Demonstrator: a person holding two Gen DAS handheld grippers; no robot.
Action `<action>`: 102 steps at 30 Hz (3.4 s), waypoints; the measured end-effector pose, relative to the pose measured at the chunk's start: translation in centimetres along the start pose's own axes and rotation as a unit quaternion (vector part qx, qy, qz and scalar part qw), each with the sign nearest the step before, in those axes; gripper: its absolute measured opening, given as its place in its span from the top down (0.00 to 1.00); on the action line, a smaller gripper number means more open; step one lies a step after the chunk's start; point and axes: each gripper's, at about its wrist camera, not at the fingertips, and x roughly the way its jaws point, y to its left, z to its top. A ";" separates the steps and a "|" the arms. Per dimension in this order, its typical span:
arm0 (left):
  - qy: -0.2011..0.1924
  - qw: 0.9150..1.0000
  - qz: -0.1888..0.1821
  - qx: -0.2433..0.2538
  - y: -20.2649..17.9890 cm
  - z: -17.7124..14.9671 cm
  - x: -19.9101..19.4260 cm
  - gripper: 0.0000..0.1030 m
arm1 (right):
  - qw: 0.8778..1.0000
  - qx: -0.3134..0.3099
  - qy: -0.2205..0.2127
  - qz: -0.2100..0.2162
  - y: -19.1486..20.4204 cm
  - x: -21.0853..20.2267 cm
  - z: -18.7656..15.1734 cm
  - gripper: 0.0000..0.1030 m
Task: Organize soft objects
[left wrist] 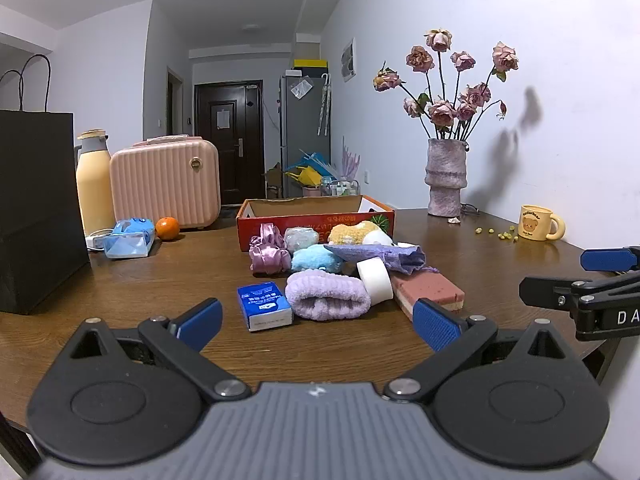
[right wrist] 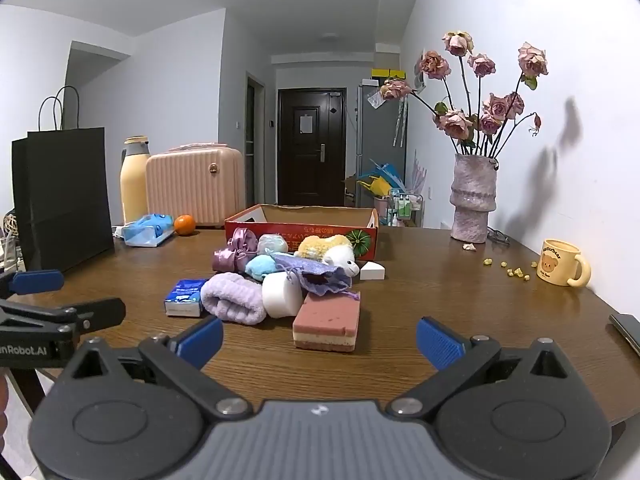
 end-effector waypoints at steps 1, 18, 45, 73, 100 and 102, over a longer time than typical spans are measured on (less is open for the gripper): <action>0.000 1.000 0.000 0.000 0.0 0.0 0.0 0.00 | 1.000 0.000 0.000 0.000 0.0 0.0 0.0 0.00; -0.001 1.000 0.001 0.002 0.1 -0.1 -0.3 0.00 | 1.000 -0.001 -0.001 0.001 0.2 0.0 -0.3 0.00; -0.009 1.000 -0.001 0.006 -0.2 0.4 -1.1 0.00 | 1.000 -0.001 0.000 0.001 0.2 0.0 -0.3 0.00; -0.009 1.000 0.001 0.006 -0.3 0.4 -1.0 0.00 | 1.000 0.000 0.000 0.005 0.4 0.3 -0.3 0.00; 0.034 0.999 0.013 -0.002 0.9 0.2 4.3 0.00 | 0.999 0.003 0.038 0.008 -0.4 5.9 -0.3 0.00; 0.037 0.999 0.014 -0.002 1.0 0.1 4.8 0.00 | 0.999 0.004 0.041 0.008 -0.5 6.5 -0.3 0.00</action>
